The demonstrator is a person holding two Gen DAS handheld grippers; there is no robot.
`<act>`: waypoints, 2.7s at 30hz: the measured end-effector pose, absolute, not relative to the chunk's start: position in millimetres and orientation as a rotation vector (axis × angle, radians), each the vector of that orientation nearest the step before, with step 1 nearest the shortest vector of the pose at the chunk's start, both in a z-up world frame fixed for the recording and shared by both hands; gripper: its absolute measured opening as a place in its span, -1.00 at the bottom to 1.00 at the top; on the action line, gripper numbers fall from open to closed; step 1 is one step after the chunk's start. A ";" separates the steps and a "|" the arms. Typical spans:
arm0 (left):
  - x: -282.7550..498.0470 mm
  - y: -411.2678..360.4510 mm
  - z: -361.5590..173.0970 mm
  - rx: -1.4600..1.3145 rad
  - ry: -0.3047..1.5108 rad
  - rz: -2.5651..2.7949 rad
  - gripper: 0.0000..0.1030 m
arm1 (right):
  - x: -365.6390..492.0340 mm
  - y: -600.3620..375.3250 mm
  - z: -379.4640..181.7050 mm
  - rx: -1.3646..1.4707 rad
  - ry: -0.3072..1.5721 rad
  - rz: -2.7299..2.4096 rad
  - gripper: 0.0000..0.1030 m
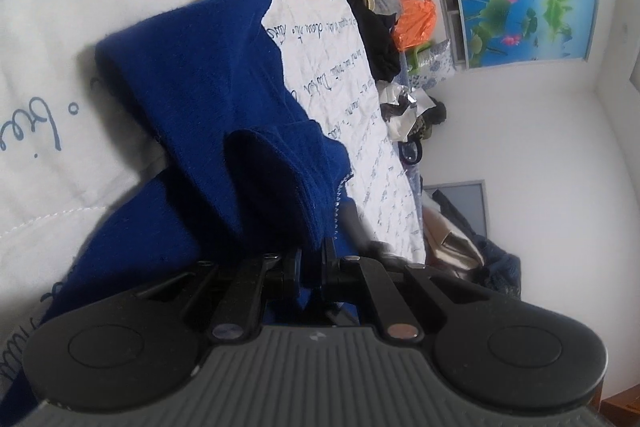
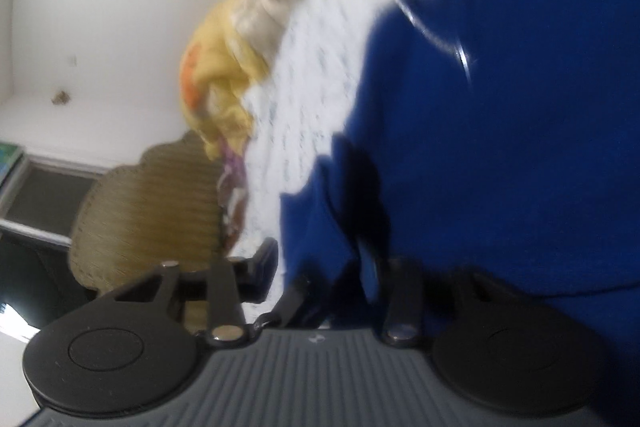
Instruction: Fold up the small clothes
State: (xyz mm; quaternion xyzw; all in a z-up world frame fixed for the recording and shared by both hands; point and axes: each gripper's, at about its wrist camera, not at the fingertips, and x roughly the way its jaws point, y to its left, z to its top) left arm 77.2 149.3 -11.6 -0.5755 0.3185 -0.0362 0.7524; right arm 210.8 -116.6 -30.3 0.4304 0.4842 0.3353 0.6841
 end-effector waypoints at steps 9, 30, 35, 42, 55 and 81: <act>50.6 155.3 24.8 -0.871 0.573 -0.027 0.82 | 211.5 -174.6 -4.2 0.810 1.021 0.784 -0.89; 59.9 148.4 5.3 -0.702 0.637 0.029 0.75 | 201.7 -243.9 -30.1 0.838 1.034 0.692 -0.91; 62.0 155.8 27.6 -0.629 0.586 0.022 0.78 | 209.0 -280.2 9.6 0.775 0.939 0.698 -0.93; 93.8 168.4 29.7 -0.555 0.641 0.009 0.84 | 222.9 -377.6 20.1 0.592 0.978 0.474 -0.93; 144.8 145.9 15.3 -0.453 0.764 -0.002 0.81 | 214.0 -393.0 10.2 0.512 0.930 0.407 -0.93; 148.9 94.4 13.3 0.057 0.699 0.178 -0.27 | 217.0 -347.0 -6.4 0.234 0.818 0.219 -0.71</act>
